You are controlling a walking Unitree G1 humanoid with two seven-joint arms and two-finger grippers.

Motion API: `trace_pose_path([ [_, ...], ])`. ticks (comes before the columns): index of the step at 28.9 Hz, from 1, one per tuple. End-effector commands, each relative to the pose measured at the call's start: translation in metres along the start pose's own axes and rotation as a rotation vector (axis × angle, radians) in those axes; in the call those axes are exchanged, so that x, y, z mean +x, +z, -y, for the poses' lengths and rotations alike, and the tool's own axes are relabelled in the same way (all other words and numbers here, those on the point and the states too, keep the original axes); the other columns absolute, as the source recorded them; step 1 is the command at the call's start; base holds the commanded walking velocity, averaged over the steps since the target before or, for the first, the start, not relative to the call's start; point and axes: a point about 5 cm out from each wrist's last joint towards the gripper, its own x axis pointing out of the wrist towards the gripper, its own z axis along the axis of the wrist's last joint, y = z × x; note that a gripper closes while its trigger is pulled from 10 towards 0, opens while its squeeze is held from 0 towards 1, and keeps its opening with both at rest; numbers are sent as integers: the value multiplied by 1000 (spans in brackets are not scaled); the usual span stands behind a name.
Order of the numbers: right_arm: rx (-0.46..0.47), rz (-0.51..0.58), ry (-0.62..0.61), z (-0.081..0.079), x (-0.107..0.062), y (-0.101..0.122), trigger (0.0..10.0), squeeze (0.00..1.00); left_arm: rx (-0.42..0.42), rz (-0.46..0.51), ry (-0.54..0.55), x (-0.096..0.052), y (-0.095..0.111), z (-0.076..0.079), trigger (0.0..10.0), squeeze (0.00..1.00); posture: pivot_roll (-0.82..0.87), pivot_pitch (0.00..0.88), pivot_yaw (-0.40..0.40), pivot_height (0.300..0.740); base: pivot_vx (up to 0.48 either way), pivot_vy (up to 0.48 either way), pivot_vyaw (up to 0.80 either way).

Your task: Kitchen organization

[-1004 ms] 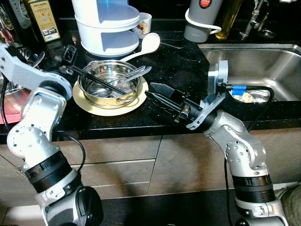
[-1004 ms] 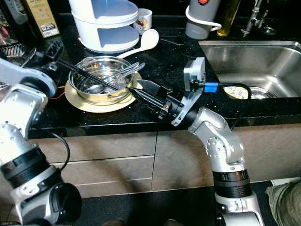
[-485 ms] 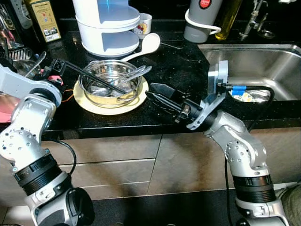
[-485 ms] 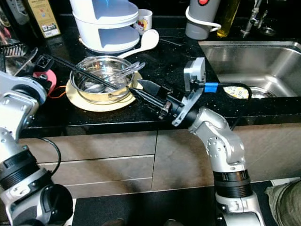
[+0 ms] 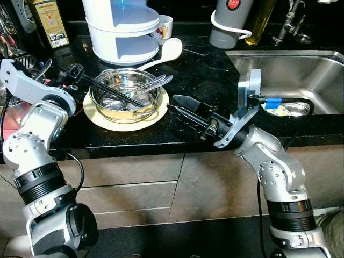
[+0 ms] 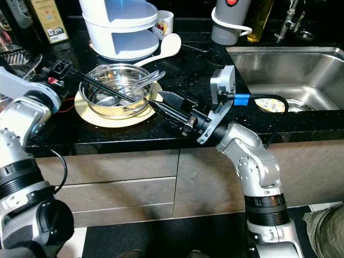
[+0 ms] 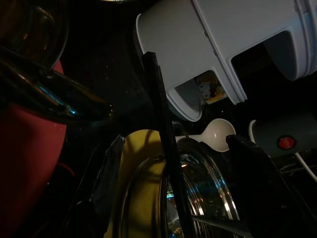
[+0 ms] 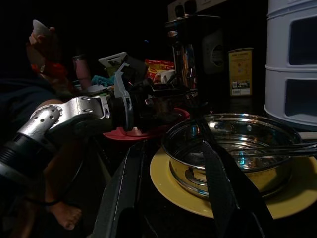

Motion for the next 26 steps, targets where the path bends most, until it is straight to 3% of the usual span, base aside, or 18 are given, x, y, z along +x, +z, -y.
trace_pose_path([
  [1,-14,-11,-10,1,-2,2,10000,0,19,6,-12,6,4,4,10000,0,21,57,-39,732,0,0,0],
  [13,-15,-12,-15,1,-3,3,10000,0,46,13,-31,18,14,2,10000,0,13,61,-39,732,0,0,0],
  [26,-20,-10,-22,1,-4,5,10000,0,46,-61,-64,29,4,7,10000,0,8,65,-38,732,0,0,0],
])
